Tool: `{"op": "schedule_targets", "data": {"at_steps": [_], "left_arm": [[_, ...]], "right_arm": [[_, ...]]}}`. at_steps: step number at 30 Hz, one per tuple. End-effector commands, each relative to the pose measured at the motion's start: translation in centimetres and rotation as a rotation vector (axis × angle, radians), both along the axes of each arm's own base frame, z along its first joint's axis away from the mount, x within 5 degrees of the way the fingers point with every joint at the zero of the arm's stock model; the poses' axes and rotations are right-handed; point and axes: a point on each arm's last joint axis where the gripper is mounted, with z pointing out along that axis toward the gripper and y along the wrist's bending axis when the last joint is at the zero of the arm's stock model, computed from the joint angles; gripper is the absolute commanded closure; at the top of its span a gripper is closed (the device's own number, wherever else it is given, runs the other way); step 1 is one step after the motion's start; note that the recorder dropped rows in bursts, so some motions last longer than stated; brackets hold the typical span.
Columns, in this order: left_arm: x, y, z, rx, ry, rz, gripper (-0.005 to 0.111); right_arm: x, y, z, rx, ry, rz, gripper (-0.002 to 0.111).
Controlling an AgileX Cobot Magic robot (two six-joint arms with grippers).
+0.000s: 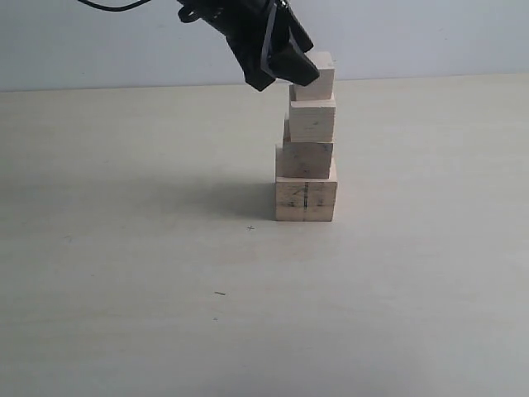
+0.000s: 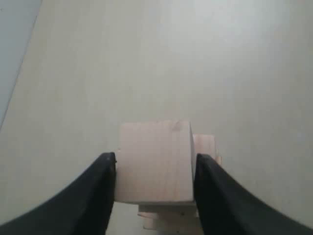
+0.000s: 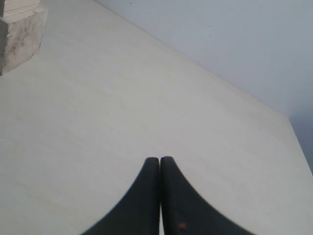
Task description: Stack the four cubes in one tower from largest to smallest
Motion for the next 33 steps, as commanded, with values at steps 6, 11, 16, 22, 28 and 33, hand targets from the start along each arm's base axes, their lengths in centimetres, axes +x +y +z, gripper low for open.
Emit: {"op": "schedule_targets", "data": {"at_steps": [6, 11, 16, 22, 28, 33], "left_arm": [[0.5, -0.3, -0.1, -0.026, -0.034, 0.041, 0.107], [-0.1, 0.0, 1.2, -0.031, -0.038, 0.020, 0.107], [-0.9, 0.2, 2.0, -0.026, -0.025, -0.012, 0.107], [-1.0, 0.1, 2.2, -0.051, -0.011, -0.010, 0.107], [-1.0, 0.1, 2.2, -0.050, -0.014, -0.012, 0.107], [-1.0, 0.1, 2.2, -0.050, -0.018, -0.014, 0.107]], "right_arm": [[-0.1, 0.0, -0.1, 0.002, -0.002, 0.001, 0.108], [-0.1, 0.0, -0.1, 0.002, -0.002, 0.001, 0.108], [-0.1, 0.0, -0.1, 0.002, -0.002, 0.001, 0.108], [-0.1, 0.0, -0.1, 0.002, -0.002, 0.001, 0.108], [-0.1, 0.0, -0.1, 0.002, -0.002, 0.001, 0.108], [-0.1, 0.0, -0.1, 0.002, -0.002, 0.001, 0.108]]}}
